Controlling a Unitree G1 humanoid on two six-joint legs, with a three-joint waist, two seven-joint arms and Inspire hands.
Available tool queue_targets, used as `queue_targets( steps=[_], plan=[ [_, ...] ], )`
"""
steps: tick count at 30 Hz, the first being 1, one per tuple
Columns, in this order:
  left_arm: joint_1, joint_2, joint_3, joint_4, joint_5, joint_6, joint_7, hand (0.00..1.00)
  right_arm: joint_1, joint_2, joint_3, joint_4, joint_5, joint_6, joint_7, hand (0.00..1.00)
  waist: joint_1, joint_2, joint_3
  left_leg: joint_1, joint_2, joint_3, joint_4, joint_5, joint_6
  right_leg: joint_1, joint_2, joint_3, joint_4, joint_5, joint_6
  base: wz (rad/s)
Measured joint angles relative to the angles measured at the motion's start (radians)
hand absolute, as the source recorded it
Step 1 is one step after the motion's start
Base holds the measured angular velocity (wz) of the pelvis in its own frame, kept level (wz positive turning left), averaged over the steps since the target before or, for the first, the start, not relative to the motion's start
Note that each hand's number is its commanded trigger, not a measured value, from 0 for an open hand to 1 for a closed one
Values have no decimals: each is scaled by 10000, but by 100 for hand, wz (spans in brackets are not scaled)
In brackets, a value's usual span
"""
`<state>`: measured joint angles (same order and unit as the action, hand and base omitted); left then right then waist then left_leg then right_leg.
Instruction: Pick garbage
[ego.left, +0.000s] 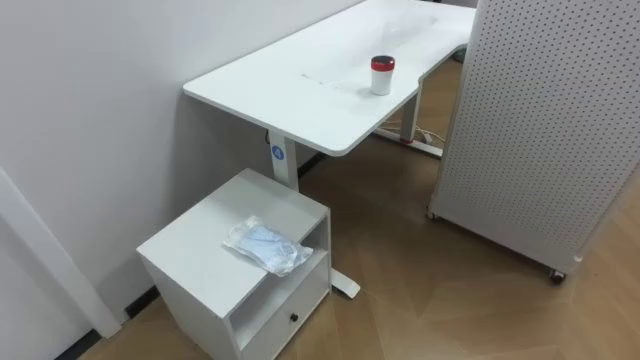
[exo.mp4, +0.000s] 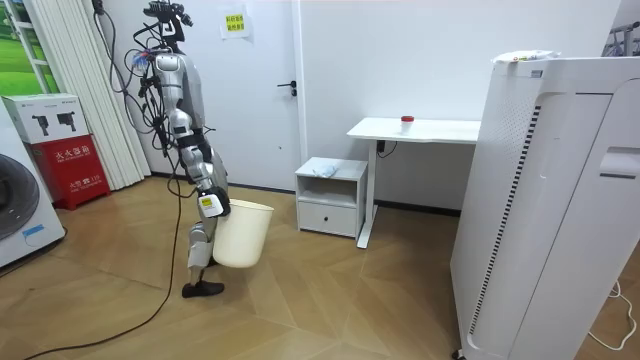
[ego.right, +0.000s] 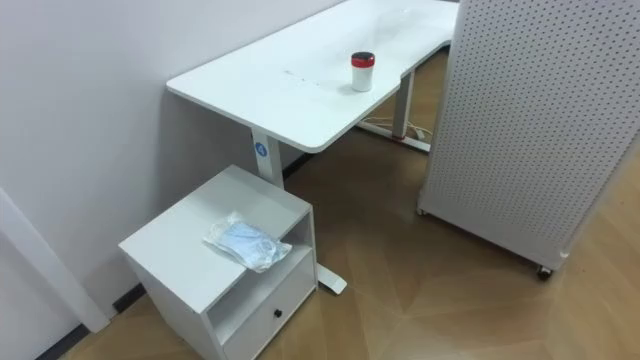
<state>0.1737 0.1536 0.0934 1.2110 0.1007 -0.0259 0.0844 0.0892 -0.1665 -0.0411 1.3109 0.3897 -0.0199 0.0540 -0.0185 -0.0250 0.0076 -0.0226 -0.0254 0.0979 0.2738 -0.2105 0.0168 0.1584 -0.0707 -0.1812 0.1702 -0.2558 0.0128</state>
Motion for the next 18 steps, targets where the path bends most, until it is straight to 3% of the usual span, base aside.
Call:
queue_targets(
  steps=[7, 13, 18],
  plan=[
    [128, -2, -1, 64, 21, 96, 0, 0, -3, 1, 3, 27, 62, 4, -9, 100, 13, 27, 9, -18, -1, -9, 5, -1, 0, -9, 2, -16, 1, 0, 0, 0],
    [327, -13, 12, 47, 601, 413, -29, 0, -20, -1, -4, 52, 53, 112, -2, 100, 14, 12, -16, -31, 15, -34, 48, -10, -5, -5, 7, -141, 21, -1, 0, 0],
    [288, -15, 43, 67, 695, 522, -89, 0, -47, -17, -18, 36, 33, 191, 149, 100, 12, 43, -15, -510, 329, -190, 1180, -523, -82, -195, 228, -211, 601, -215, -47, 5]
  ],
)
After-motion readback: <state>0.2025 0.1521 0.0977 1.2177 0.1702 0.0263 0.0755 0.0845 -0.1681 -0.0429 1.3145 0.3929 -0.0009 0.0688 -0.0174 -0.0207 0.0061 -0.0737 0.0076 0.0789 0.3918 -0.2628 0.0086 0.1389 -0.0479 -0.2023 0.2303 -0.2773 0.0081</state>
